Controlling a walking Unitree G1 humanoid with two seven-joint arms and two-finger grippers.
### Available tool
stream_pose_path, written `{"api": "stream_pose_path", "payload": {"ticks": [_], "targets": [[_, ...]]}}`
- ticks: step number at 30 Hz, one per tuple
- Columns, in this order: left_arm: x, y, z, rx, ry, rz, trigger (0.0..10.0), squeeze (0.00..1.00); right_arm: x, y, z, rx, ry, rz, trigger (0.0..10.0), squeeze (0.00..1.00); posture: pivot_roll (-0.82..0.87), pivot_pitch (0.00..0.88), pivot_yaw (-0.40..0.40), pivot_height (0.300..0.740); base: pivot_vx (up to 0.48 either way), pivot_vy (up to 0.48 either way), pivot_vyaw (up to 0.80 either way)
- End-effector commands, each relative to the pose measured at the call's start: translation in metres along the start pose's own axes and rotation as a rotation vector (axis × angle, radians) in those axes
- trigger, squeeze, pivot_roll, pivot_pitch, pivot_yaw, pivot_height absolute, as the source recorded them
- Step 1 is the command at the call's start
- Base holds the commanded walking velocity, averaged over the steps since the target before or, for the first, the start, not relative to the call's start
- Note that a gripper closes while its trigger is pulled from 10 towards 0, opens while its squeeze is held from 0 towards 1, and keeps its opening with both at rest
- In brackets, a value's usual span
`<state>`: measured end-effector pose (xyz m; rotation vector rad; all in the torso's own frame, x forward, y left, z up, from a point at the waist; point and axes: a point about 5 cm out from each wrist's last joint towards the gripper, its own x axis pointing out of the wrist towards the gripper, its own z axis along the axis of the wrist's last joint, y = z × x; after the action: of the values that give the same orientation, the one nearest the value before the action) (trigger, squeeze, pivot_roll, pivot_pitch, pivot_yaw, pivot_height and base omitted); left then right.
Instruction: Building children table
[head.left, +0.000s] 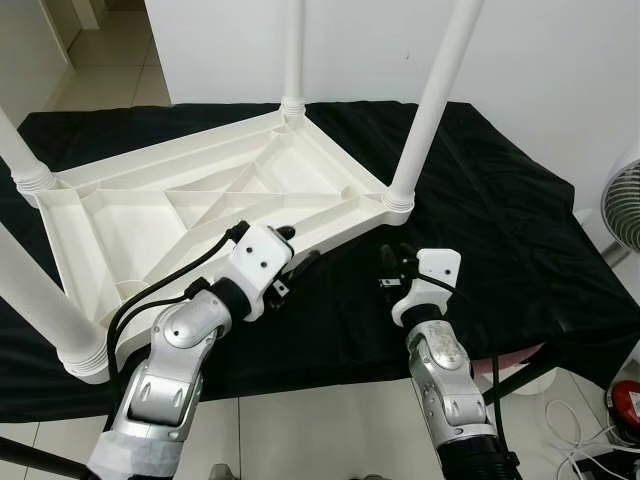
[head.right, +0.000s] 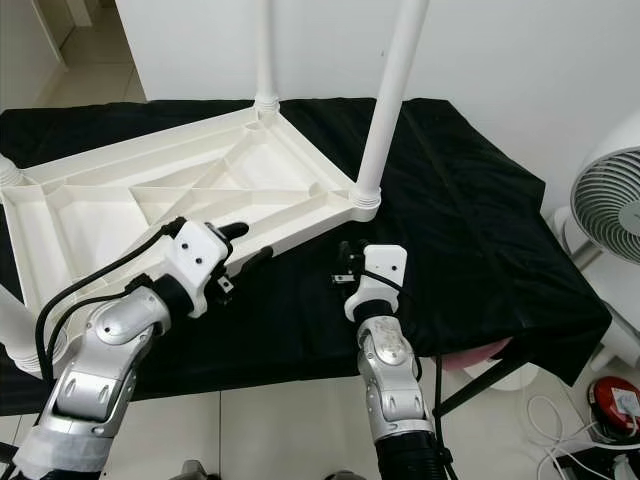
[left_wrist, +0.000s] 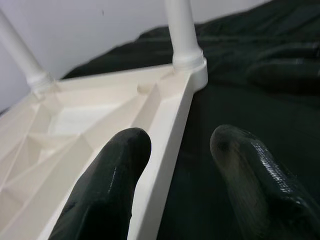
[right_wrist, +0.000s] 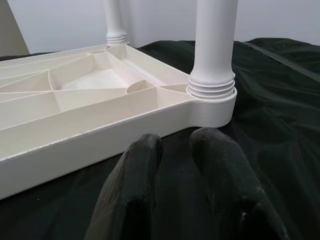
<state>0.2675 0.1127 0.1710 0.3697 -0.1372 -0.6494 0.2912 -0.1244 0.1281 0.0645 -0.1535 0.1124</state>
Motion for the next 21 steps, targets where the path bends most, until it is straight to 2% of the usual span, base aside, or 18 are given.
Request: {"api": "stream_pose_path", "payload": {"ticks": [1,2,5,6,8,9,12,21], "targets": [[-0.005,0.004,-0.004,0.010,0.038,0.038,10.0,0.00,-0.002,-0.001,-0.001,0.002,0.012,0.006,10.0,0.00,-0.05,0.036,-0.021,0.740,0.000,0.000,0.00],[-0.005,0.004,-0.004,0.010,0.038,0.038,10.0,0.00,-0.002,-0.001,-0.001,0.002,0.012,0.006,10.0,0.00,-0.05,0.036,-0.021,0.740,0.000,0.000,0.00],[-0.016,0.016,-0.030,-0.004,0.206,0.166,10.0,0.00,-0.003,0.000,-0.001,0.001,0.016,0.016,10.0,0.00,-0.03,0.046,-0.038,0.740,0.000,0.000,0.00],[-0.016,0.016,-0.030,-0.004,0.206,0.166,10.0,0.00,-0.003,0.000,-0.001,0.001,0.016,0.016,10.0,0.00,-0.03,0.046,-0.038,0.740,0.000,0.000,0.00],[-0.021,0.017,-0.042,-0.004,0.291,0.182,10.0,0.00,-0.003,0.000,-0.002,0.001,0.022,0.020,10.0,0.00,-0.03,0.047,-0.041,0.740,0.000,0.000,0.00],[-0.021,0.017,-0.042,-0.004,0.291,0.182,10.0,0.00,-0.003,0.000,-0.002,0.001,0.022,0.020,10.0,0.00,-0.03,0.047,-0.041,0.740,0.000,0.000,0.00],[-0.025,0.023,-0.052,-0.007,0.372,0.259,10.0,0.00,-0.002,0.001,-0.001,0.007,0.025,0.023,10.0,0.00,-0.03,0.048,-0.047,0.740,0.000,0.000,0.00],[-0.026,0.030,-0.060,-0.007,0.434,0.311,10.0,0.00,-0.002,0.000,0.000,0.007,0.022,0.023,10.0,0.00,-0.04,0.044,-0.043,0.740,0.000,0.000,0.00]]}}
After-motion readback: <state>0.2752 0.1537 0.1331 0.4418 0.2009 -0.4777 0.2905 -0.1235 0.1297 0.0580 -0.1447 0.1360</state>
